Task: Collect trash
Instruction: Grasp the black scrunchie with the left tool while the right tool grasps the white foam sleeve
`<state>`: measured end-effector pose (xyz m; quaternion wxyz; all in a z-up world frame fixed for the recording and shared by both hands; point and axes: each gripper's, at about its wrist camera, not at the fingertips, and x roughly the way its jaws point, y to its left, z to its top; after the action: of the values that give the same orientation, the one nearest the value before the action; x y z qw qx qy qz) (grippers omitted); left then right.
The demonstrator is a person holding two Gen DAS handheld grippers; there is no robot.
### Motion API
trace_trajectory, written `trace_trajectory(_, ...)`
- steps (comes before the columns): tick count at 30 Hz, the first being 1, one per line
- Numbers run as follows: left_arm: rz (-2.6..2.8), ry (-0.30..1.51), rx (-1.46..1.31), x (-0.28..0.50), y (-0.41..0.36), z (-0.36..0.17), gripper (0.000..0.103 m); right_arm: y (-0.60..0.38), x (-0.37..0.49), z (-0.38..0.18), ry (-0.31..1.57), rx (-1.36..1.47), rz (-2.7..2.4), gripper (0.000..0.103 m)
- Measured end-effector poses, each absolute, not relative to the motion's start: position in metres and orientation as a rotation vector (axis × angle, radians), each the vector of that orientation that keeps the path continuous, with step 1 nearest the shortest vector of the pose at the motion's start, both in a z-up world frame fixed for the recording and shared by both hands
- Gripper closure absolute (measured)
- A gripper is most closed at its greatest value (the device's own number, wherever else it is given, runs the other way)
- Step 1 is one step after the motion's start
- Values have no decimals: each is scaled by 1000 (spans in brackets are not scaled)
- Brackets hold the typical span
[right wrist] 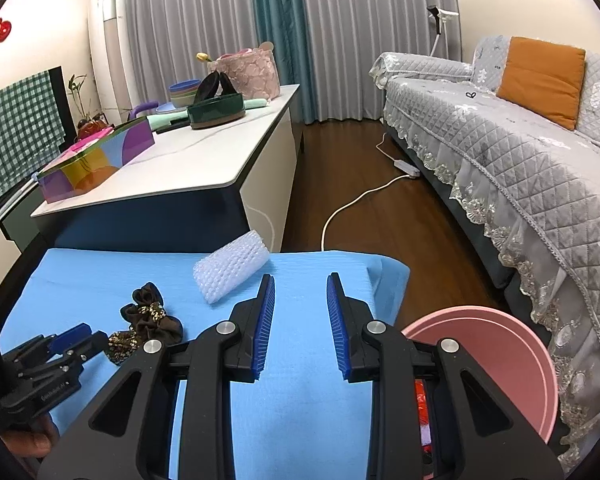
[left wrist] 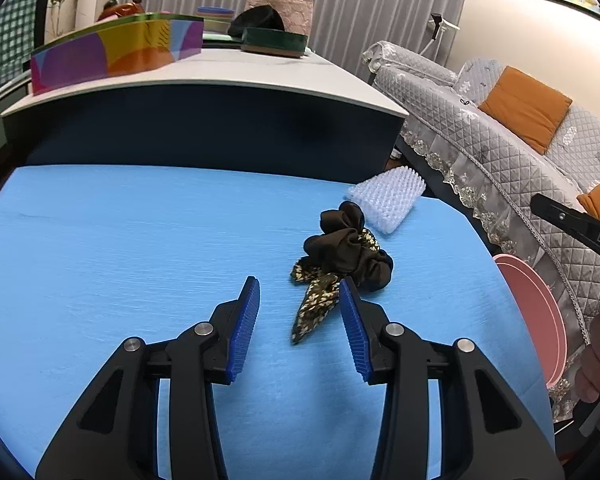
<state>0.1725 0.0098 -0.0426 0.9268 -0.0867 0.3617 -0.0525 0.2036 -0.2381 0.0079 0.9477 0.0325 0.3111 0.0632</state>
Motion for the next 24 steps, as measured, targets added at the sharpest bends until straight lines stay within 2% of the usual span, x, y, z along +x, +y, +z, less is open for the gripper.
trace_trajectory(7, -116, 770, -158, 180, 0, -51, 62, -217, 221, -4, 655, 58, 152, 74)
trace_trajectory(9, -138, 769, -154, 181, -1, -51, 71, -211, 227, -8, 667, 81, 166, 73)
trace_trajectory(10, -148, 771, -150, 183, -2, -52, 85, -209, 230, -10, 674, 96, 172, 70)
trace_trajectory(11, -155, 774, -148, 183, -1, -52, 93, -206, 234, -13, 685, 121, 181, 69)
trace_trajectory(13, -158, 771, -159, 184, 5, -52, 98, -202, 242, -18, 703, 161, 196, 63)
trace_trajectory(24, -49, 739, -183, 188, 49, -45, 100, -166, 284, -46, 793, 221, 203, 48)
